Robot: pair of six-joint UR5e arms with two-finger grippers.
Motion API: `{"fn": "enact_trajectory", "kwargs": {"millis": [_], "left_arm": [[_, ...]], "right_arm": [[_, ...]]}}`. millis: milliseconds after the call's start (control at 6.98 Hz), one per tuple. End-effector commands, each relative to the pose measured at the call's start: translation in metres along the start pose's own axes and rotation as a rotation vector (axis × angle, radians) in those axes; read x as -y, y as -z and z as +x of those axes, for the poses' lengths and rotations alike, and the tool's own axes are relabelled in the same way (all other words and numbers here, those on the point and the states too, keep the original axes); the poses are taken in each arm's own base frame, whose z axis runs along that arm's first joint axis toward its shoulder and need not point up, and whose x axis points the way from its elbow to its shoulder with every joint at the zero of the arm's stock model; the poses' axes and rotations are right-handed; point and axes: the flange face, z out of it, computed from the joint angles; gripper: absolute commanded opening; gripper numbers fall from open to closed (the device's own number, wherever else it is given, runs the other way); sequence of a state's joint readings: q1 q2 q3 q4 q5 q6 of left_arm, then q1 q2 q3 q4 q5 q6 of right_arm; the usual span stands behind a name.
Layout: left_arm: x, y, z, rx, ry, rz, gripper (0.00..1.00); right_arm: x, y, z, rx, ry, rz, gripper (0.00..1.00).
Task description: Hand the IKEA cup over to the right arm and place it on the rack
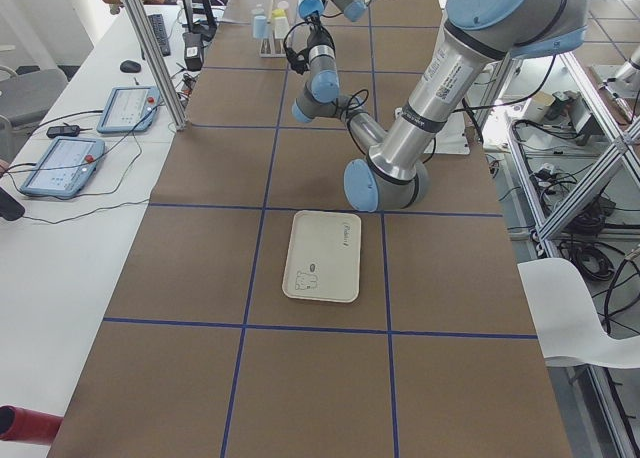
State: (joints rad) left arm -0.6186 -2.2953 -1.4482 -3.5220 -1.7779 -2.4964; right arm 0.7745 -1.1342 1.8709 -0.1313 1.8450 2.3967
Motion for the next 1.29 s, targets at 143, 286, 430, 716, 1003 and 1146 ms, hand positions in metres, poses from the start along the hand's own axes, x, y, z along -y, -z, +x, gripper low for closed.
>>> {"fn": "enact_trajectory", "kwargs": {"millis": [143,286,430,716,1003,1146], "left_arm": [[-0.0001,-0.0012,0.0001,0.0,-0.001,-0.001,0.0],[-0.0006,-0.0012,0.0005,-0.001,-0.001,-0.002,0.0],[-0.0006,-0.0012,0.0005,-0.001,-0.001,-0.002,0.03],[-0.0011,-0.0014,0.0009,-0.001,-0.001,-0.002,0.42],[-0.0045,0.0001,0.0042,-0.006,-0.004,-0.007,0.54],[-0.0041,0.0019,0.0058,-0.009,-0.009,-0.005,0.54]], "right_arm": [[-0.0031,-0.0037,-0.0001,0.0,-0.004,-0.008,1.0],[-0.0031,-0.0042,0.0008,-0.001,-0.008,-0.009,0.76],[-0.0031,-0.0042,0.0008,-0.001,-0.008,-0.009,0.18],[-0.0038,-0.0038,0.0003,0.001,-0.006,-0.011,0.0],[-0.0038,-0.0038,0.0003,0.001,-0.006,-0.011,0.0],[-0.0027,-0.0015,-0.001,0.005,-0.006,-0.009,0.0]]}}
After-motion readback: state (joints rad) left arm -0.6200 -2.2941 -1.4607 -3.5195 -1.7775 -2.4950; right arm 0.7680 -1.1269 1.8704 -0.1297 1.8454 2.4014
